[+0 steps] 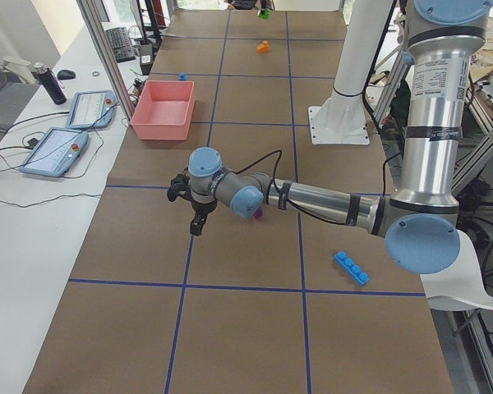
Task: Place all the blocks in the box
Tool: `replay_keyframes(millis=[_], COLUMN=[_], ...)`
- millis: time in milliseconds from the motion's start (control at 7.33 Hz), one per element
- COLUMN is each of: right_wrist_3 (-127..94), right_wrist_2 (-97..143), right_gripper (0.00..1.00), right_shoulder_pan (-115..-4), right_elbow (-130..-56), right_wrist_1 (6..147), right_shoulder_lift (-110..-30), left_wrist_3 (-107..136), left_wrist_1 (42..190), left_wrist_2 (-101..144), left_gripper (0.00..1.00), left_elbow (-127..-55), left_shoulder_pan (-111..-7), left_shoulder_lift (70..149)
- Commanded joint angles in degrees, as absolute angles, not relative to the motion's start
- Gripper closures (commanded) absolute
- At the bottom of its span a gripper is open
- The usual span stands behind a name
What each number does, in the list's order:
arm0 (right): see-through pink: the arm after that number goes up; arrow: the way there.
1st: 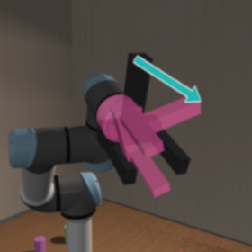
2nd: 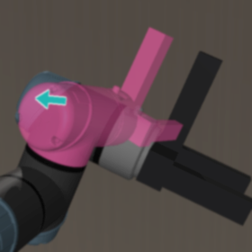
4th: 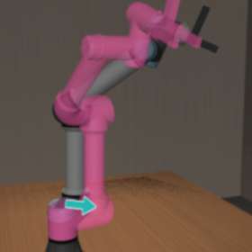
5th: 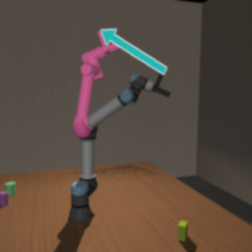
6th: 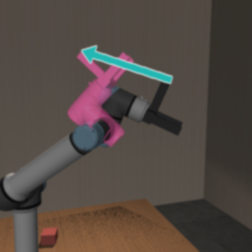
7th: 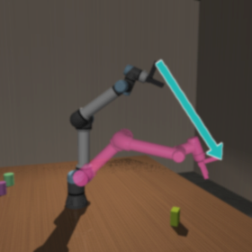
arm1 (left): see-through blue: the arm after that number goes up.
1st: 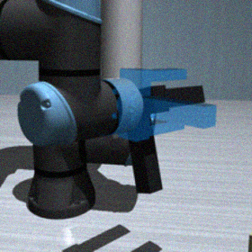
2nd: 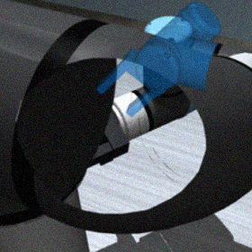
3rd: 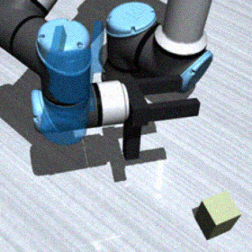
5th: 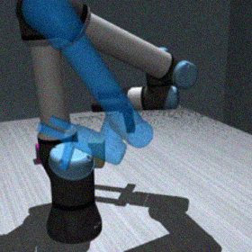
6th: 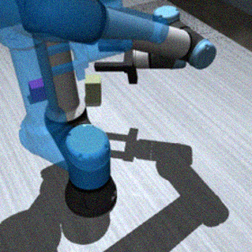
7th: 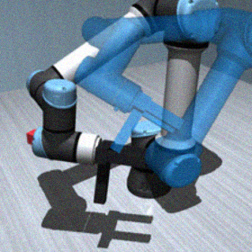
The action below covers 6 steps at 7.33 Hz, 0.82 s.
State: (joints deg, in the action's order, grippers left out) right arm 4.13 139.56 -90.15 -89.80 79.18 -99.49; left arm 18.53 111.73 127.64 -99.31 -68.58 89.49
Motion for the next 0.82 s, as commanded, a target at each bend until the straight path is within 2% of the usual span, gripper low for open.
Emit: replay_keyframes(millis=[0, 273, 409, 682], right_wrist_3=[-12.0, -30.9, -38.7, -47.7], right_wrist_2=[140.9, 140.8, 140.6, 140.4], right_gripper=[1.00, 1.00, 1.00, 1.00], right_shoulder_pan=[-81.9, -73.5, -70.3, -66.0], right_elbow=[-89.5, -88.1, -84.1, -70.6], right_wrist_1=[84.1, 84.1, 83.8, 83.6], right_shoulder_lift=[-83.3, -69.7, -61.6, -45.0], left_wrist_3=[18.5, 17.9, 17.8, 8.2], left_wrist_1=[111.9, 112.0, 112.0, 113.4], left_wrist_2=[123.6, 123.6, 123.6, 123.6], left_gripper=[0.02, 0.02, 0.02, 0.02], left_elbow=[-106.5, -112.1, -114.0, -114.2], left_shoulder_pan=[-60.5, -53.9, -51.1, -47.1], left_shoulder_lift=[79.9, 71.7, 67.8, 61.5])
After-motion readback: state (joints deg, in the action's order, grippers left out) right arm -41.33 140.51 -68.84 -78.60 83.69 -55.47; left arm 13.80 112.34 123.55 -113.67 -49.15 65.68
